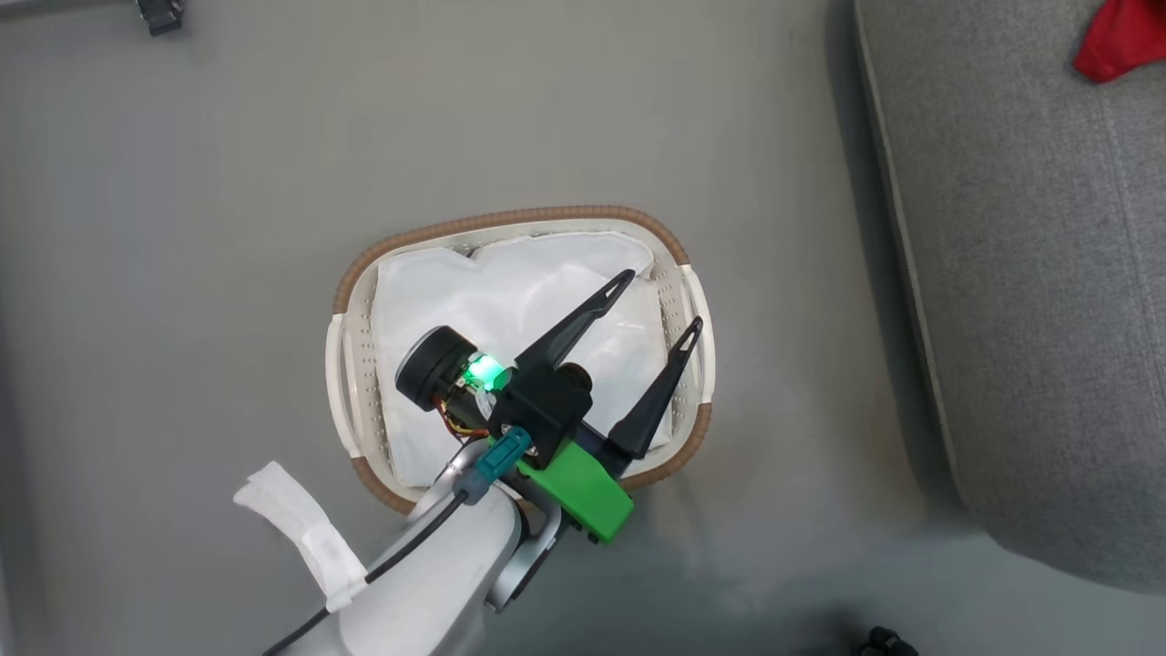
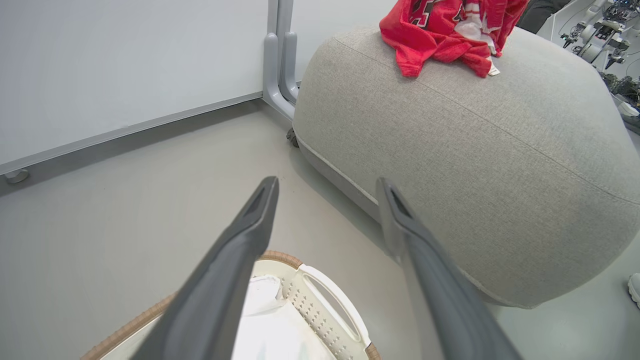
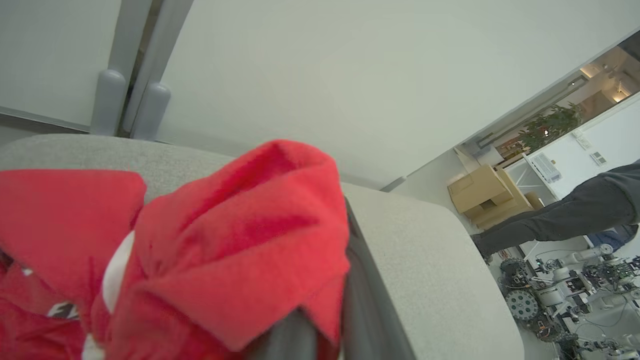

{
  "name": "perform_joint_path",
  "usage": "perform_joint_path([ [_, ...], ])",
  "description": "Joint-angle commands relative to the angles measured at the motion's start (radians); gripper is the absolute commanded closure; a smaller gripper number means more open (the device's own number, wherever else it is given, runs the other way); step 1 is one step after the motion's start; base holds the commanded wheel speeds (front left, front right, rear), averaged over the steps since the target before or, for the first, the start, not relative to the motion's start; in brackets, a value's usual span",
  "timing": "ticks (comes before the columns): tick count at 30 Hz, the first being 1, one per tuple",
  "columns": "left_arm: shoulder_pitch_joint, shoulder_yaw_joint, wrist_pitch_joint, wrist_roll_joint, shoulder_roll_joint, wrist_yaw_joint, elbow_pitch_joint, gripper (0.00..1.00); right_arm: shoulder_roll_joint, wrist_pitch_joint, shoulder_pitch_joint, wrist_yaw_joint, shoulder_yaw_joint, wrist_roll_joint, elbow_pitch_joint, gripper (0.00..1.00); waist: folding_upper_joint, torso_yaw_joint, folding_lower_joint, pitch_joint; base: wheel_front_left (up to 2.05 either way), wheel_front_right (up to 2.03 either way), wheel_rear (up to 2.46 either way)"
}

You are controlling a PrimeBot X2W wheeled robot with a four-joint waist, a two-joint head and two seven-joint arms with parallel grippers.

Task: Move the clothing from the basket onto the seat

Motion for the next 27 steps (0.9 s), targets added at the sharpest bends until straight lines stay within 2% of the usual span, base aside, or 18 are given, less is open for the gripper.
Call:
perform_joint_path([
  [1, -0.016, 0.0, -0.001, 0.01, 0.01, 0.004, -0.002, 0.0, 0.029, -0.019, 0.023, -0.002, -0.011, -0.014, 0.029, 1.0, -0.0001, 0.011, -0.0002, 0.036, 0.0, 0.0, 0.0],
  [6, -0.011, -0.002, 0.006, 0.007, 0.024, 0.008, -0.004, 0.0, 0.118, -0.097, 0.054, -0.002, -0.063, -0.06, 0.141, 1.0, -0.0001, 0.001, -0.0002, 0.041, 0.0, 0.0, 0.0],
  [7, -0.01, -0.002, 0.007, 0.005, 0.026, 0.009, -0.004, 0.0, 0.127, -0.111, 0.057, -0.002, -0.071, -0.069, 0.156, 0.91, -0.0001, -0.002, -0.0002, 0.04, 0.0, 0.0, 0.0],
  [8, -0.009, -0.001, 0.009, 0.003, 0.029, 0.01, -0.004, 0.0, 0.142, -0.127, 0.057, -0.002, -0.078, -0.079, 0.174, 0.65, -0.0001, -0.005, -0.0002, 0.037, 0.0, 0.0, 0.0],
  [9, -0.008, 0.001, 0.009, 0.001, 0.031, 0.011, -0.004, 0.0, 0.154, -0.139, 0.055, -0.002, -0.081, -0.086, 0.188, 0.55, -0.0001, -0.009, -0.0002, 0.034, 0.0, 0.0, 0.0],
  [10, -0.006, 0.002, 0.011, -0.002, 0.034, 0.014, -0.004, 0.0, 0.167, -0.157, 0.053, -0.002, -0.087, -0.088, 0.202, 0.0, -0.0001, -0.013, -0.0002, 0.028, 0.0, 0.0, 0.0],
  [18, 0.019, 0.013, 0.002, -0.016, 0.052, 0.026, -0.009, 0.0, 0.233, -0.259, 0.078, -0.002, -0.048, -0.076, 0.251, 0.0, -0.0001, -0.068, -0.0002, -0.036, 0.0, 0.0, 0.0],
  [27, 0.053, 0.038, -0.007, -0.051, 0.059, 0.043, 0.007, 0.0, 0.311, -0.291, 0.211, -0.002, 0.034, -0.018, 0.185, 0.0, -0.0001, -0.133, -0.0002, -0.133, 0.0, 0.0, 0.0],
])
